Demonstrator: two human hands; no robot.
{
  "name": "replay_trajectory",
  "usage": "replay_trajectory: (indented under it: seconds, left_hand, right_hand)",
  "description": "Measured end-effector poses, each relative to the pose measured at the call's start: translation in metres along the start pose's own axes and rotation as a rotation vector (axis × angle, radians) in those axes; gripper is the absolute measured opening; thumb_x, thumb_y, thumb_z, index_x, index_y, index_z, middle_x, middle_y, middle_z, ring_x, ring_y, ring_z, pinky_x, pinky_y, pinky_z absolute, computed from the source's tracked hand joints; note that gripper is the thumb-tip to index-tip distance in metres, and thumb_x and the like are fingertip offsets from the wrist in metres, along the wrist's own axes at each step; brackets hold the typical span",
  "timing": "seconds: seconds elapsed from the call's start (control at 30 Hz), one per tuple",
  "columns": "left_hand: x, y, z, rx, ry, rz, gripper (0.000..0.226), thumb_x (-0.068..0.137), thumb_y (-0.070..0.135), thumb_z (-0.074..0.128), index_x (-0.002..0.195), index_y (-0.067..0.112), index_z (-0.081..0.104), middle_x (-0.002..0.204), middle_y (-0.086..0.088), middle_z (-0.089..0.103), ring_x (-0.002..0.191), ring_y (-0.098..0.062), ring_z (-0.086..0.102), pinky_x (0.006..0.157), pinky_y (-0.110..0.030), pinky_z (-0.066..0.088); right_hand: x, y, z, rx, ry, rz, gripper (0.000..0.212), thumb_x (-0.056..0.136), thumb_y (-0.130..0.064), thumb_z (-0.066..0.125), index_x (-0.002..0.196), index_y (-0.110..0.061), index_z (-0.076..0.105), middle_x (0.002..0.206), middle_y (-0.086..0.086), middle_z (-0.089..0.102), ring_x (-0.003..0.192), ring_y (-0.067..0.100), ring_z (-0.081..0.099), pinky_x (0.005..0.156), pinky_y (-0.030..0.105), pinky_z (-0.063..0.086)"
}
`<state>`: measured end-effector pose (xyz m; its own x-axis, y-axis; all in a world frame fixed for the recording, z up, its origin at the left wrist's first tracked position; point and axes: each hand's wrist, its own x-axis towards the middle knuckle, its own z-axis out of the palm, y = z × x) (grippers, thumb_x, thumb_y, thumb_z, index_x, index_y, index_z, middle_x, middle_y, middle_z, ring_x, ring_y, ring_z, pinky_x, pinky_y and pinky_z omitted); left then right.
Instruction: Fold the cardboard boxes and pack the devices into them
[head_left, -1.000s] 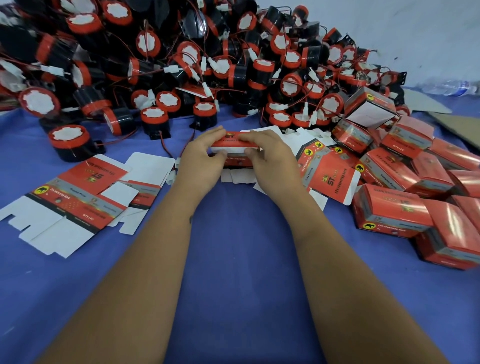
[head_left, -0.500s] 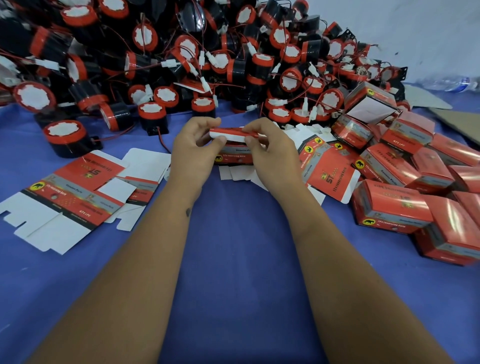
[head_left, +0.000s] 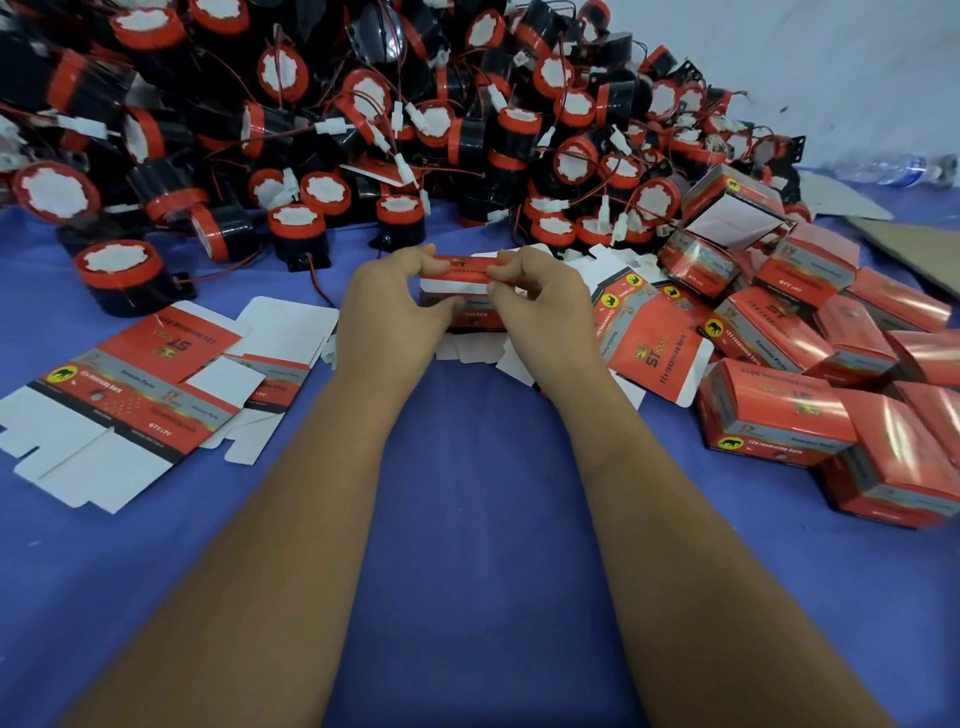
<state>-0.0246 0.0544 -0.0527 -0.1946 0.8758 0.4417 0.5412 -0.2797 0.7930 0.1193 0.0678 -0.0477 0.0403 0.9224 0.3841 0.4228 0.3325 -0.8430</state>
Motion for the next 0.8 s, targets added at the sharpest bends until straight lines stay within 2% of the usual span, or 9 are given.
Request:
replay_trajectory:
  seconds: [0.1,0.17,0.33,0.4,0.5,0.6,0.7,0.73,0.8]
  left_hand:
    - [-0.002,0.002,-0.001,0.223,0.057,0.12,0.032,0.086,0.019,0.076,0.118,0.017,0.073,0.137,0.004,0.06,0.13,-0.019,0.046,0.092,-0.021,0.034]
    - [-0.005,0.004,0.0,0.346,0.104,0.217,0.028,0.085,0.016,0.076,0.111,0.009,0.075,0.125,-0.004,0.064,0.121,-0.027,0.048,0.085,-0.026,0.037]
    - [-0.006,0.009,-0.001,0.493,0.11,0.245,0.019,0.089,0.019,0.072,0.1,0.005,0.076,0.088,-0.01,0.059,0.096,-0.033,0.05,0.073,-0.035,0.031]
    - [-0.007,0.011,-0.002,0.556,0.092,0.245,0.018,0.092,0.024,0.069,0.099,0.011,0.077,0.08,-0.003,0.048,0.09,-0.03,0.047,0.073,-0.031,0.021]
    - [-0.007,0.012,-0.003,0.593,0.061,0.251,0.019,0.093,0.028,0.067,0.102,0.014,0.077,0.08,0.003,0.04,0.084,-0.023,0.04,0.072,-0.03,0.018]
    - [-0.009,0.012,-0.001,0.526,0.021,0.18,0.021,0.094,0.027,0.066,0.105,0.013,0.074,0.09,-0.001,0.046,0.085,-0.026,0.051,0.069,-0.035,0.032]
    - [-0.012,0.011,0.003,0.353,0.019,0.051,0.024,0.094,0.025,0.067,0.112,0.009,0.065,0.119,-0.007,0.049,0.088,-0.025,0.058,0.07,-0.039,0.047]
    - [-0.012,0.011,0.004,0.305,0.034,0.022,0.025,0.093,0.023,0.067,0.114,0.01,0.063,0.126,-0.007,0.048,0.089,-0.024,0.058,0.073,-0.038,0.047]
    - [-0.01,0.008,0.003,0.204,0.068,-0.018,0.025,0.093,0.016,0.066,0.117,0.012,0.062,0.132,-0.007,0.046,0.092,-0.019,0.057,0.077,-0.033,0.045]
  right_hand:
    - [-0.001,-0.001,0.001,-0.022,-0.008,0.008,0.011,0.09,-0.009,0.058,0.091,-0.017,0.065,0.117,-0.005,0.064,0.108,0.012,0.058,0.093,0.035,0.051]
    - [-0.004,-0.003,0.0,-0.053,0.0,-0.025,0.011,0.089,-0.008,0.057,0.09,-0.017,0.064,0.118,-0.003,0.063,0.108,0.015,0.058,0.092,0.038,0.051]
    - [-0.007,-0.011,-0.002,-0.464,0.107,-0.341,0.009,0.083,-0.001,0.058,0.078,0.002,0.064,0.09,0.012,0.057,0.086,0.028,0.051,0.071,0.038,0.039]
    - [-0.007,-0.016,-0.001,-0.614,0.101,-0.399,0.013,0.083,-0.002,0.054,0.075,0.002,0.063,0.083,0.011,0.054,0.083,0.03,0.05,0.074,0.036,0.034]
    - [-0.006,-0.017,0.001,-0.748,0.047,-0.392,0.018,0.088,-0.004,0.049,0.081,0.001,0.065,0.089,0.013,0.057,0.09,0.031,0.052,0.084,0.038,0.035]
    - [-0.008,-0.01,0.004,-0.564,0.061,-0.29,0.015,0.085,0.002,0.05,0.081,0.002,0.064,0.1,0.014,0.058,0.098,0.033,0.052,0.081,0.038,0.038]
    - [-0.01,-0.006,0.001,-0.068,-0.014,-0.014,0.018,0.083,0.003,0.054,0.088,-0.012,0.064,0.137,0.001,0.047,0.134,0.02,0.039,0.092,0.022,0.038]
    - [-0.01,-0.004,0.0,0.022,-0.065,0.021,0.021,0.082,0.0,0.055,0.092,-0.016,0.063,0.134,-0.007,0.048,0.133,0.019,0.042,0.091,0.022,0.04]
    - [-0.008,-0.002,-0.002,0.005,-0.148,-0.007,0.033,0.079,-0.004,0.062,0.107,-0.022,0.061,0.12,-0.005,0.058,0.113,0.019,0.056,0.09,0.035,0.05]
